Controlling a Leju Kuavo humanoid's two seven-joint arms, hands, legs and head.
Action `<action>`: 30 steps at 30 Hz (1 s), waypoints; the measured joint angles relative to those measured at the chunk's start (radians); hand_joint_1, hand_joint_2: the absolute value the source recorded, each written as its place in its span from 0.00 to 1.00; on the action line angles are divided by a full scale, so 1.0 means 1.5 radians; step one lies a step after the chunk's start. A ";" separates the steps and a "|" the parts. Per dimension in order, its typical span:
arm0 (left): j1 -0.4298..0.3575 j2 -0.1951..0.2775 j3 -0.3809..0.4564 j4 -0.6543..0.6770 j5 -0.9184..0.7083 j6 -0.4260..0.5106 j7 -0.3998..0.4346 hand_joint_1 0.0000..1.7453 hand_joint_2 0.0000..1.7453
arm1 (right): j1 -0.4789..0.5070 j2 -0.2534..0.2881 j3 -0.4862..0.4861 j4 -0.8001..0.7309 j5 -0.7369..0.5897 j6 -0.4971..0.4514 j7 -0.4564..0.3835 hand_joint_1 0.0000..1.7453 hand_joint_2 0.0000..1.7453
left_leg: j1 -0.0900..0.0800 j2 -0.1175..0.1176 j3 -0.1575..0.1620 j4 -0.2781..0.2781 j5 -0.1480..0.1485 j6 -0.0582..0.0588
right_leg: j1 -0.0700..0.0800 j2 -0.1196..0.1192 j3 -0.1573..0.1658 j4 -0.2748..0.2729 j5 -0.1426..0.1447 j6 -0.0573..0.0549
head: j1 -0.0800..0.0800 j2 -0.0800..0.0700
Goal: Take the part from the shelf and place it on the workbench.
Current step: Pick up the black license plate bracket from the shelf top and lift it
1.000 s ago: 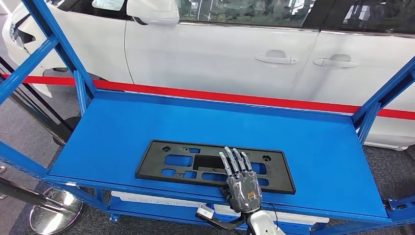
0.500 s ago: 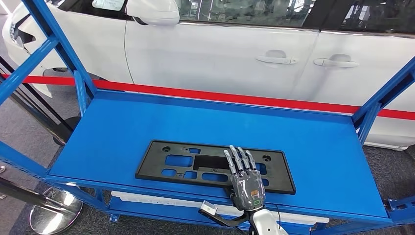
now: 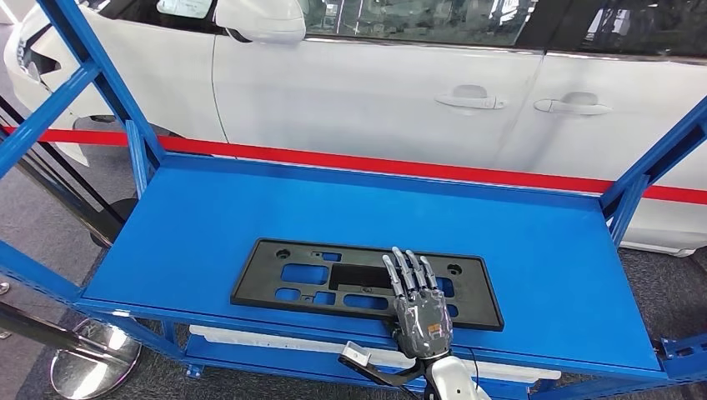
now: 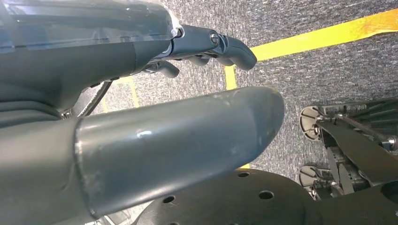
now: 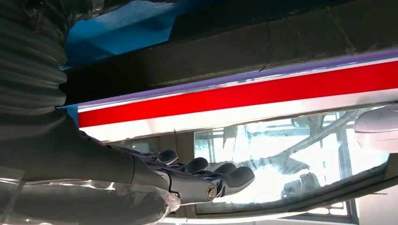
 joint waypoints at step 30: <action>0.002 0.001 0.001 0.000 0.007 -0.004 -0.012 0.00 1.00 | 0.030 -0.003 -0.041 -0.002 -0.022 0.000 -0.011 1.00 1.00 | 0.000 0.000 0.000 0.000 0.000 0.000 | 0.000 0.000 0.000 0.000 0.000 0.000 | 0.000 0.000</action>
